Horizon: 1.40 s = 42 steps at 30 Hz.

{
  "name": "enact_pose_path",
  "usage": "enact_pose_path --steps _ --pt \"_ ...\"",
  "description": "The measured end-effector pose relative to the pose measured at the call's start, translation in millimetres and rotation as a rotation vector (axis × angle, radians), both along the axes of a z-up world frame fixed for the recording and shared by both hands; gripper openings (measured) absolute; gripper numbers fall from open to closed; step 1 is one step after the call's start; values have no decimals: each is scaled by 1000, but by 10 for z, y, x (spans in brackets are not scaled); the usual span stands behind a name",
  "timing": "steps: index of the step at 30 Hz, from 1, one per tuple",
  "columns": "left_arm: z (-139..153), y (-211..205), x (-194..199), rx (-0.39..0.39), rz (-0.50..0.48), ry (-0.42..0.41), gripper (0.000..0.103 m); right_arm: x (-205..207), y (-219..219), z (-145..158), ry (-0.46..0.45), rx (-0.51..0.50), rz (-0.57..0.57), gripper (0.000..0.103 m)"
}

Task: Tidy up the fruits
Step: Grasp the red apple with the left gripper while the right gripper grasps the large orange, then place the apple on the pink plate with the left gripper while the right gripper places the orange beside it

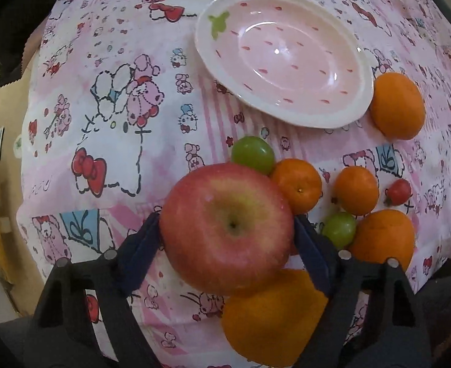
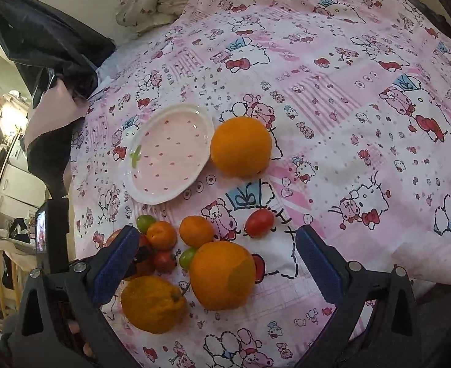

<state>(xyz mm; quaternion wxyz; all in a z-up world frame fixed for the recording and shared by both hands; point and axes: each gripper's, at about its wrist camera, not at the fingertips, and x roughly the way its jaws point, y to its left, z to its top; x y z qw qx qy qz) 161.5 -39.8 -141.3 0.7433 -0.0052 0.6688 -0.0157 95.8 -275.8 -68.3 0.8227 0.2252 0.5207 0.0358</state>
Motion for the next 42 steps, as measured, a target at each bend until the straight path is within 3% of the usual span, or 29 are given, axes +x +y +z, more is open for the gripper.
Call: enact_pose_path --steps 8,14,17,21,24,26,28,33,42 --pt "-134 -57 -46 1 2 16 81 19 46 -36 18 13 10 103" --pt "330 108 -298 -69 13 -36 81 18 -4 -37 21 46 0 103" --pt "597 156 -414 -66 -3 -94 81 38 -24 -92 49 68 -8 103" --pt "840 359 -461 -98 12 -136 81 69 52 -327 171 157 33 100" --pt "753 377 -485 -92 -1 -160 81 77 156 -567 277 134 63 83" --pt "694 377 -514 -89 5 -153 81 87 217 -677 317 123 80 77" --pt "650 376 -538 -130 13 -148 81 108 292 -749 338 90 104 76" --pt "691 321 -549 -125 -5 -183 81 125 464 -875 357 14 131 76" --pt "798 306 -574 -130 -17 -225 81 138 424 -1026 363 84 100 75"
